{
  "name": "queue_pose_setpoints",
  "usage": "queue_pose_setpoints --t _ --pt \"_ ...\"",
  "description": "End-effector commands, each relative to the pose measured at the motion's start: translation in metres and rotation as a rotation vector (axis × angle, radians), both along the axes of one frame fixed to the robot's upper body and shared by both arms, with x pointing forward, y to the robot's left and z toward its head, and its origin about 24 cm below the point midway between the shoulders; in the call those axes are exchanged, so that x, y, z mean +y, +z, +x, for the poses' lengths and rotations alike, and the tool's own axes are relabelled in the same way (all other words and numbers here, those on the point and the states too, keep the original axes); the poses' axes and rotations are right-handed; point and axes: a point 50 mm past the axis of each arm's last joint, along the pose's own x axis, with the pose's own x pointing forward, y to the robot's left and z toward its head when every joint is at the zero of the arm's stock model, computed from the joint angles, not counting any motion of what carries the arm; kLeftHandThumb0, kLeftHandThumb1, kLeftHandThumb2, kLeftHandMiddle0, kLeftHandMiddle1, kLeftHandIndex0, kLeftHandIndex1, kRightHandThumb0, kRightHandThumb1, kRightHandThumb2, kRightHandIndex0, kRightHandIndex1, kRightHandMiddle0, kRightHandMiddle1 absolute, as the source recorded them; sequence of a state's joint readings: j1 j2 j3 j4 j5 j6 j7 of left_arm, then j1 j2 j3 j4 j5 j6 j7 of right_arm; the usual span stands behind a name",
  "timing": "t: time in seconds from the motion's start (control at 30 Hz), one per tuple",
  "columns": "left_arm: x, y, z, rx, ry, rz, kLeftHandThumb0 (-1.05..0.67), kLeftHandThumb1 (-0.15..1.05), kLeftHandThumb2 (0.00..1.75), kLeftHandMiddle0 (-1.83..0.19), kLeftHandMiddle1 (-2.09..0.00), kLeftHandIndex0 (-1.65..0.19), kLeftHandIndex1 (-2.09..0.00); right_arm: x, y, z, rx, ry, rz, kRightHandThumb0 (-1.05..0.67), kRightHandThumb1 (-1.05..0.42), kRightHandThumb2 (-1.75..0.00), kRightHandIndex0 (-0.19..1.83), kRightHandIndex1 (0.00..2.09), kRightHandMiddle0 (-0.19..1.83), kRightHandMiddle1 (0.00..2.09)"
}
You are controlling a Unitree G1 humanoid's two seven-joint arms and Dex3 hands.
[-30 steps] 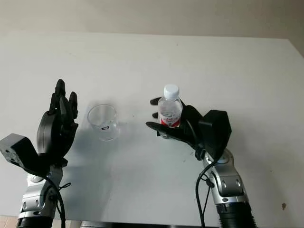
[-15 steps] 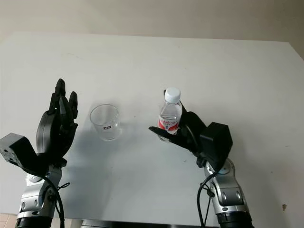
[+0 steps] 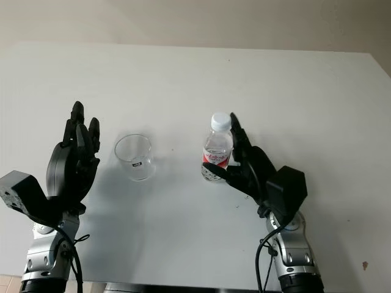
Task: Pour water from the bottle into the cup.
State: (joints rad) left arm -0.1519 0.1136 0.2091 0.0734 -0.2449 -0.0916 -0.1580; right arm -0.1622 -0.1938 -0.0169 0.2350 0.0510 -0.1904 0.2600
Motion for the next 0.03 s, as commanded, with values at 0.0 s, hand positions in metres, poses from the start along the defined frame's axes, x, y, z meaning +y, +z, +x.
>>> queue_pose_setpoints --t 0.0 --pt "-0.0012 0.0037 0.0005 -0.023 -0.007 -0.004 -0.75 1.05 0.73 0.1 -0.05 0.15 -0.05 0.0048 -0.0005 -0.0034 -0.027 0.018 -0.025 -0.95 -0.91 -0.06 -0.19 0.0 -0.19 0.0"
